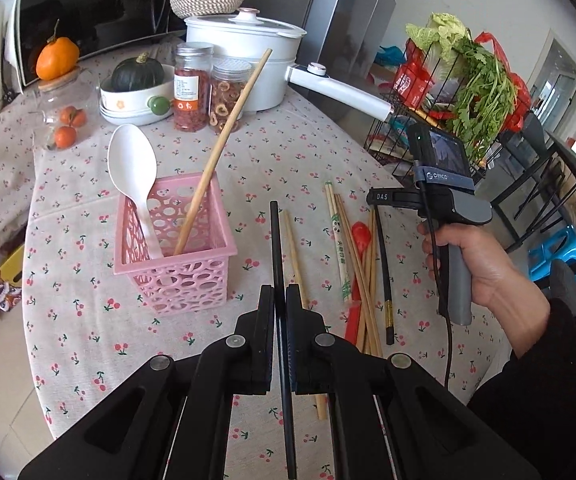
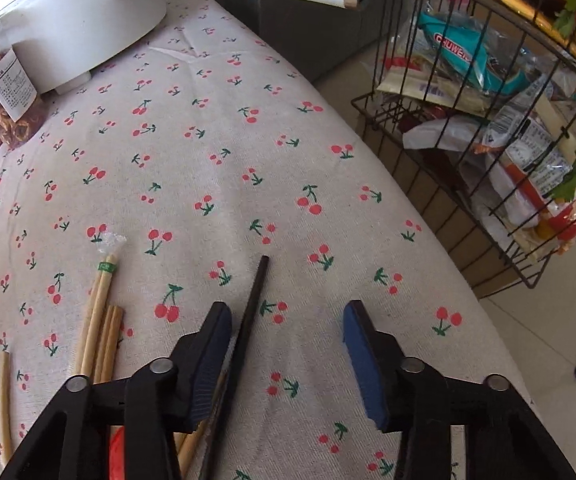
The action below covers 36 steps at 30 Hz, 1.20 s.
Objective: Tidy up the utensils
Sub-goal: 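Lift the black chopstick with the left tool while the right tool grasps another black chopstick, then lower both black chopsticks into the pink basket and open both tools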
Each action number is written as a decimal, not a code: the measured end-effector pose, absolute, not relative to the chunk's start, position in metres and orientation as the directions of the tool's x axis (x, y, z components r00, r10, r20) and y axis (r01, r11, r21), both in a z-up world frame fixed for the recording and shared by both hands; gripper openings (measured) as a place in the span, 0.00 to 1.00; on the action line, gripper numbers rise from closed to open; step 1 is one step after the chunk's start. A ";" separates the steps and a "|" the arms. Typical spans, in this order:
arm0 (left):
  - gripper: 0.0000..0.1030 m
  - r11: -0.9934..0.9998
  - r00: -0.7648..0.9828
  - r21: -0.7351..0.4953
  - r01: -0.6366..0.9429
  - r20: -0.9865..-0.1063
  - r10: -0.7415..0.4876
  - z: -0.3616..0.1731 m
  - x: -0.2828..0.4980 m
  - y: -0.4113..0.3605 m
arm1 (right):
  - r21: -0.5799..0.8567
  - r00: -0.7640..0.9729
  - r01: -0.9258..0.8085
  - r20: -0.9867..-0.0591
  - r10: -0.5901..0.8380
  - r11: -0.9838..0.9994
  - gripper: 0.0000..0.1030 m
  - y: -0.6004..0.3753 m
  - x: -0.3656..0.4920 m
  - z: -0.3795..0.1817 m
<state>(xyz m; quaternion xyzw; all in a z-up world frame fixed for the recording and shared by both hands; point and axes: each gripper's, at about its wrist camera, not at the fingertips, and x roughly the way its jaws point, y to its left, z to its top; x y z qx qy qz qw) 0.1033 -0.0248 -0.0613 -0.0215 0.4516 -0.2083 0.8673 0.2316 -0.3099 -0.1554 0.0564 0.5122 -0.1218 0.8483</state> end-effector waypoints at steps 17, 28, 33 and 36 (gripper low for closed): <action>0.05 0.920 0.560 -0.252 0.299 -0.735 -0.383 -0.043 0.081 0.011 | 0.231 0.426 0.180 -0.895 0.135 0.956 0.04 -0.320 0.180 -0.136; 0.05 0.926 0.627 -0.250 0.282 -0.683 -0.375 -0.017 0.059 0.028 | 0.218 0.635 -0.039 -0.748 0.193 0.975 0.04 -0.275 0.104 -0.038; 0.05 0.924 0.662 -0.258 0.281 -0.646 -0.381 0.001 0.050 0.036 | 0.197 0.722 -0.104 -0.659 0.210 0.975 0.04 -0.260 0.075 0.001; 0.05 0.921 0.692 -0.265 0.286 -0.608 -0.389 0.017 0.044 0.040 | 0.193 0.775 -0.138 -0.590 0.227 0.972 0.04 -0.253 0.063 0.023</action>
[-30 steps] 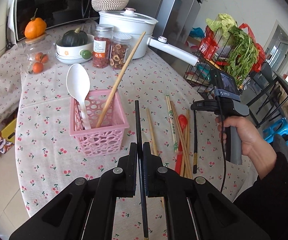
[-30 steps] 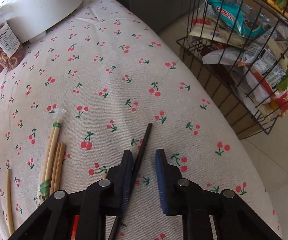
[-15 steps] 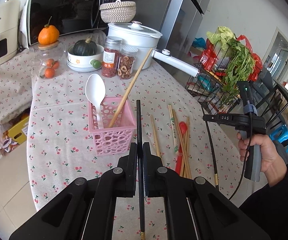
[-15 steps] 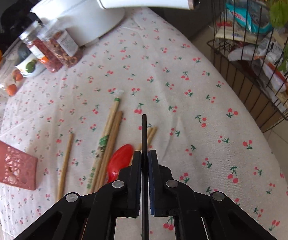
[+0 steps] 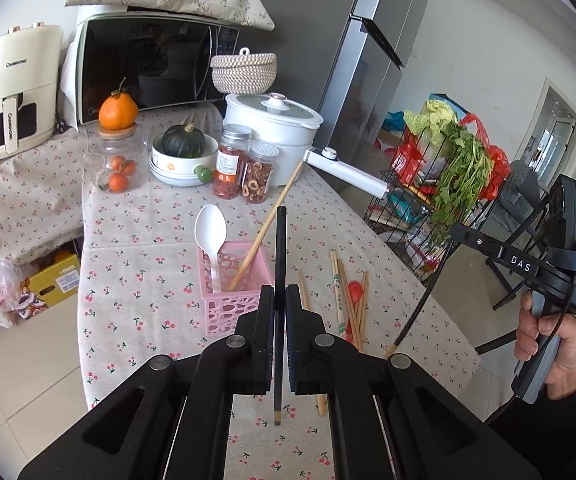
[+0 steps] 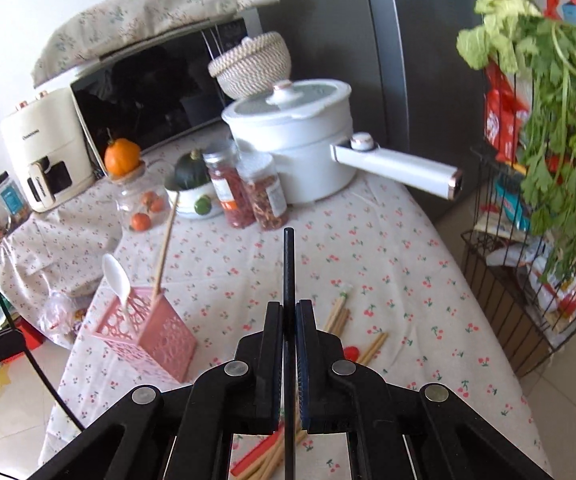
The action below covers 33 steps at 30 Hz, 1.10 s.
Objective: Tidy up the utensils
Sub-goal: 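Lower both black chopsticks into the pink basket and open both tools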
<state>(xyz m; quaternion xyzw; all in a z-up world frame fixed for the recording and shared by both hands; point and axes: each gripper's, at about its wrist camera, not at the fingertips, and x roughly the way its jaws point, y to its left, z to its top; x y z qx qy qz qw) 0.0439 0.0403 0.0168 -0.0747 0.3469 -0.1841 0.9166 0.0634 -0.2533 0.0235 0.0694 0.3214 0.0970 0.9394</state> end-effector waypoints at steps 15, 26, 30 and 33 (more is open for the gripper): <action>0.05 0.916 0.845 -0.343 0.207 -0.409 -0.344 0.085 0.067 0.080 | 0.211 0.849 -0.253 -0.419 0.321 0.944 0.04 -0.209 0.077 0.104; 0.05 0.938 0.888 -0.293 0.185 -0.360 -0.287 0.091 0.081 0.077 | 0.261 0.831 -0.321 -0.384 0.403 0.910 0.04 -0.171 0.087 0.114; 0.05 0.944 0.868 -0.261 0.202 -0.400 -0.296 0.082 0.096 0.068 | 0.284 0.809 -0.332 -0.405 0.426 0.900 0.04 -0.161 0.098 0.105; 0.05 0.952 0.846 -0.225 0.208 -0.447 -0.291 0.071 0.110 0.060 | 0.282 0.788 -0.323 -0.448 0.422 0.903 0.04 -0.152 0.111 0.091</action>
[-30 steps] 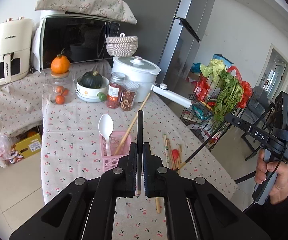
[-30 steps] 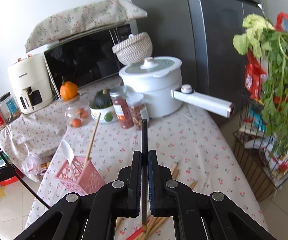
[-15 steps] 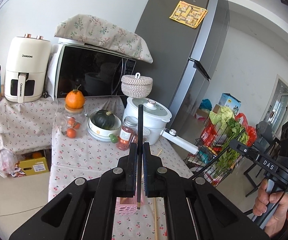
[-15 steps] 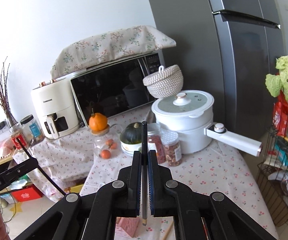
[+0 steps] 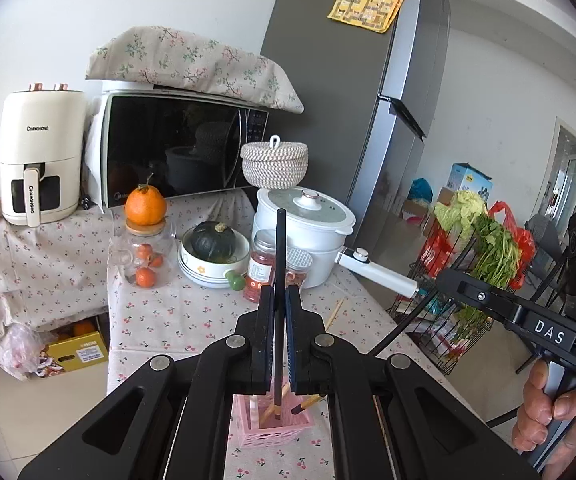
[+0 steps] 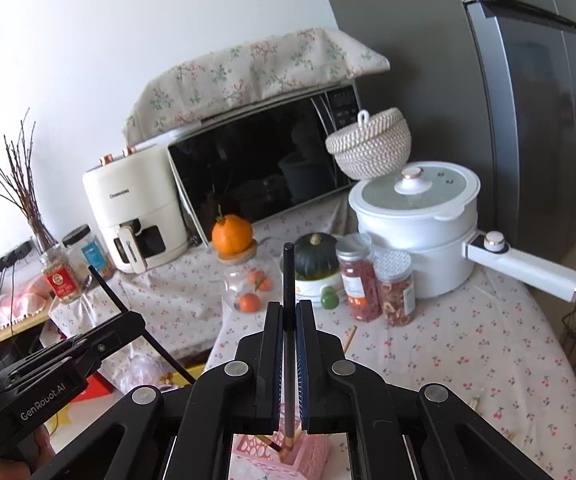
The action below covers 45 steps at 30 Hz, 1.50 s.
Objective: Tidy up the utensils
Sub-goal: 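Lower both black chopsticks into the pink basket and open both tools, then lower the left tool onto a plain wooden chopstick and close on it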
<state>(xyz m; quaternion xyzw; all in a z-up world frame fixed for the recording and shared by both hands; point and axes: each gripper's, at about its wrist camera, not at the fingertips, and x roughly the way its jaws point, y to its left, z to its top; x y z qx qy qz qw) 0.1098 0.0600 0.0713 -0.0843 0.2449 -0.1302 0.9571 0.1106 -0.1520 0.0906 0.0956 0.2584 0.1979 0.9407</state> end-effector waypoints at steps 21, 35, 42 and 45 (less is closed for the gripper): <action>0.08 0.945 0.716 -0.211 0.249 -0.617 -0.327 0.017 0.172 0.026 | 0.475 0.637 -0.261 -0.570 0.520 0.840 0.12 -0.159 0.175 0.016; 0.80 0.946 0.735 -0.239 0.221 -0.596 -0.323 0.028 0.130 0.032 | 0.476 0.710 -0.242 -0.507 0.489 0.845 0.62 -0.200 0.144 0.046; 0.85 0.964 0.623 -0.201 0.174 -0.736 -0.266 -0.003 0.114 0.025 | 0.338 0.702 -0.174 -0.616 0.357 0.925 0.84 -0.214 0.129 0.026; 0.85 0.961 0.556 -0.225 0.159 -0.784 -0.276 -0.021 0.108 0.023 | 0.290 0.672 -0.136 -0.676 0.303 0.947 0.91 -0.225 0.124 0.010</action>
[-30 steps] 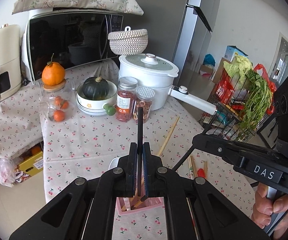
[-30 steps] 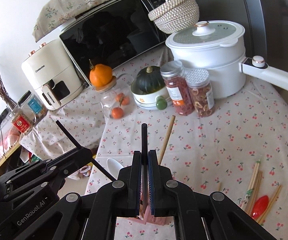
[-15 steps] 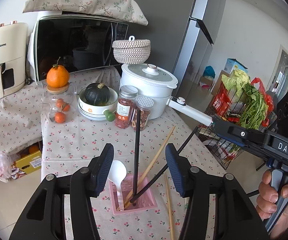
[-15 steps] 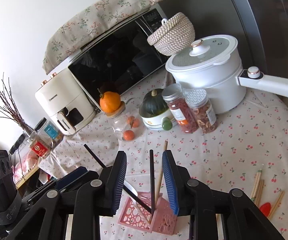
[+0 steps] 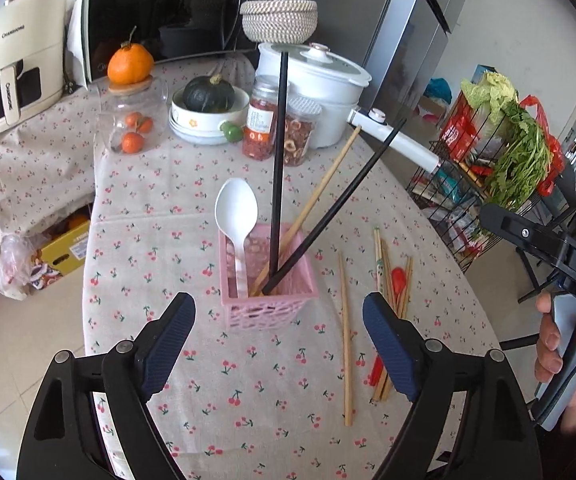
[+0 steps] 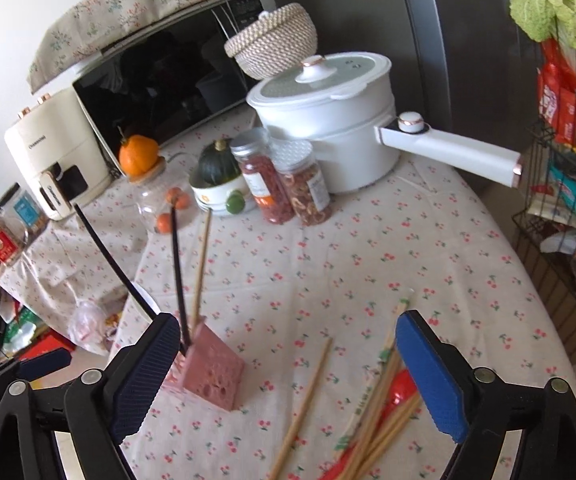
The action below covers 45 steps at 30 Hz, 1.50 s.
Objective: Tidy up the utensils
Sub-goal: 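Lower the left tool onto a plain wooden chopstick and close on it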
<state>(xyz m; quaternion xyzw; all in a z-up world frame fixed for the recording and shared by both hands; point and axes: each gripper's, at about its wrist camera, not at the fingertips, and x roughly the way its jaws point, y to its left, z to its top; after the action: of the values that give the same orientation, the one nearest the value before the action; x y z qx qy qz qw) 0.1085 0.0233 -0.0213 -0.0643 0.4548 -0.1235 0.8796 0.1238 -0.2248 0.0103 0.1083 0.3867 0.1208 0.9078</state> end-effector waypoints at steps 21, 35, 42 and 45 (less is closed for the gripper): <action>0.85 0.979 0.440 -0.059 0.196 -0.887 -0.141 -0.074 0.099 -0.082 | 0.182 0.514 0.093 -0.851 0.109 0.979 0.94 -0.320 0.111 -0.058; 0.26 0.985 0.500 -0.010 0.169 -0.861 -0.095 -0.128 0.166 -0.144 | 0.257 0.414 0.145 -0.893 0.177 0.956 0.94 -0.333 0.144 -0.098; 0.23 0.983 0.469 0.080 0.164 -0.883 -0.006 -0.156 0.201 -0.154 | 0.268 0.407 0.131 -0.893 0.195 0.954 0.94 -0.330 0.153 -0.100; 0.23 0.982 0.455 0.098 0.159 -0.890 0.015 -0.160 0.206 -0.150 | 0.264 0.396 0.158 -0.900 0.184 0.952 0.94 -0.336 0.156 -0.105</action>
<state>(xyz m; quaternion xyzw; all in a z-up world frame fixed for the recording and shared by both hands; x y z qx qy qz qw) 0.2056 -0.1501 -0.1603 0.0836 0.5203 -0.0422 0.8488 0.1560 -0.3356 -0.1054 0.1553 0.5496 0.0079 0.8208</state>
